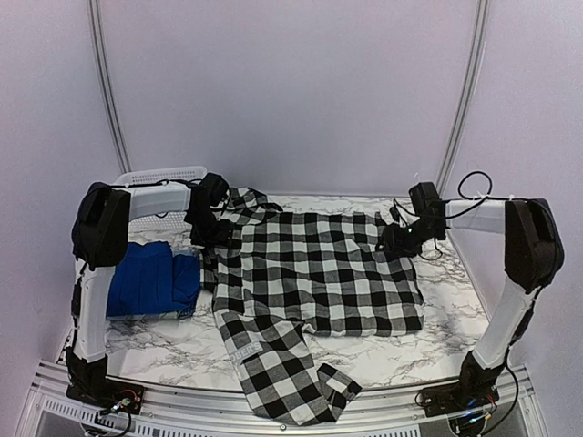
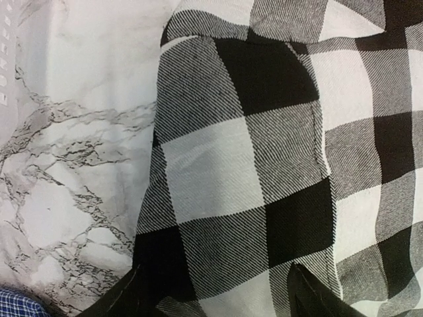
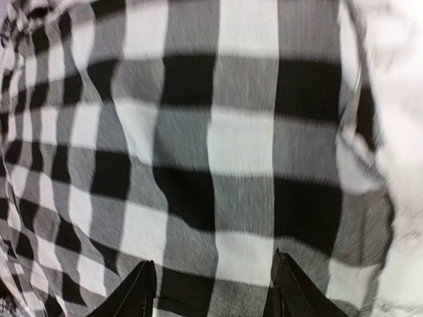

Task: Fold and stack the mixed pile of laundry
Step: Flatten out the crumpled shirt at the center of the board.

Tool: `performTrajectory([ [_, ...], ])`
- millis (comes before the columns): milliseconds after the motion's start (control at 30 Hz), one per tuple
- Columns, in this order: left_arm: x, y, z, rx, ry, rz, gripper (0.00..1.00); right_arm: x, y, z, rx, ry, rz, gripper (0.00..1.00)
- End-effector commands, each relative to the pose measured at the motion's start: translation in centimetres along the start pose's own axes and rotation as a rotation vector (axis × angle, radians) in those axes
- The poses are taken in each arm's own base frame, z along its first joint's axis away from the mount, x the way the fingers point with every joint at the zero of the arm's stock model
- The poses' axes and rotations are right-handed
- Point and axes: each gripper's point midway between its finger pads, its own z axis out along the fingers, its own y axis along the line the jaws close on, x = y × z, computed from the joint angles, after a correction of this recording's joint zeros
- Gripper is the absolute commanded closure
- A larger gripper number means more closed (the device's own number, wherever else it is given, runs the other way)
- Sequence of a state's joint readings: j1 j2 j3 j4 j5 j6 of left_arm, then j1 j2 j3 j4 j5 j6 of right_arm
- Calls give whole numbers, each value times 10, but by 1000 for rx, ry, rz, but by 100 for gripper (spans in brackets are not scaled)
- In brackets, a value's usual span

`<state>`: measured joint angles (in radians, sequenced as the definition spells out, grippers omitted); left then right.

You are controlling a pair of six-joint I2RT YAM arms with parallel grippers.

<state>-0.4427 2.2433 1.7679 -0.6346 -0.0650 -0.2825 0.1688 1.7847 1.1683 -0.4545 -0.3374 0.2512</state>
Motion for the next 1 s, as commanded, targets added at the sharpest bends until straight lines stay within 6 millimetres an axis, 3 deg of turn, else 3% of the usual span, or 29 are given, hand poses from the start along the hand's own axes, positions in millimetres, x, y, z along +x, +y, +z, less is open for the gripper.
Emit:
performTrajectory([
  [0,-21,-10,-43,24,-74,84,25,-99,16,-30,48,-212,-118,50],
  [100,-30,-21,-52,79,-97,92,24,-127,18,-11,43,-215,-133,59],
  [267,-37,-26,-51,97,-109,86,24,-151,13,29,24,-200,-117,71],
  [500,-28,-29,-33,115,-65,100,24,-157,-4,81,26,-181,-81,75],
  [767,-25,4,11,59,-2,28,24,-147,-65,119,185,-127,6,76],
  [867,-36,11,30,61,-2,0,24,-145,-93,123,231,-119,58,76],
  [967,-62,13,36,58,-53,-17,24,-152,-118,119,267,-136,95,76],
])
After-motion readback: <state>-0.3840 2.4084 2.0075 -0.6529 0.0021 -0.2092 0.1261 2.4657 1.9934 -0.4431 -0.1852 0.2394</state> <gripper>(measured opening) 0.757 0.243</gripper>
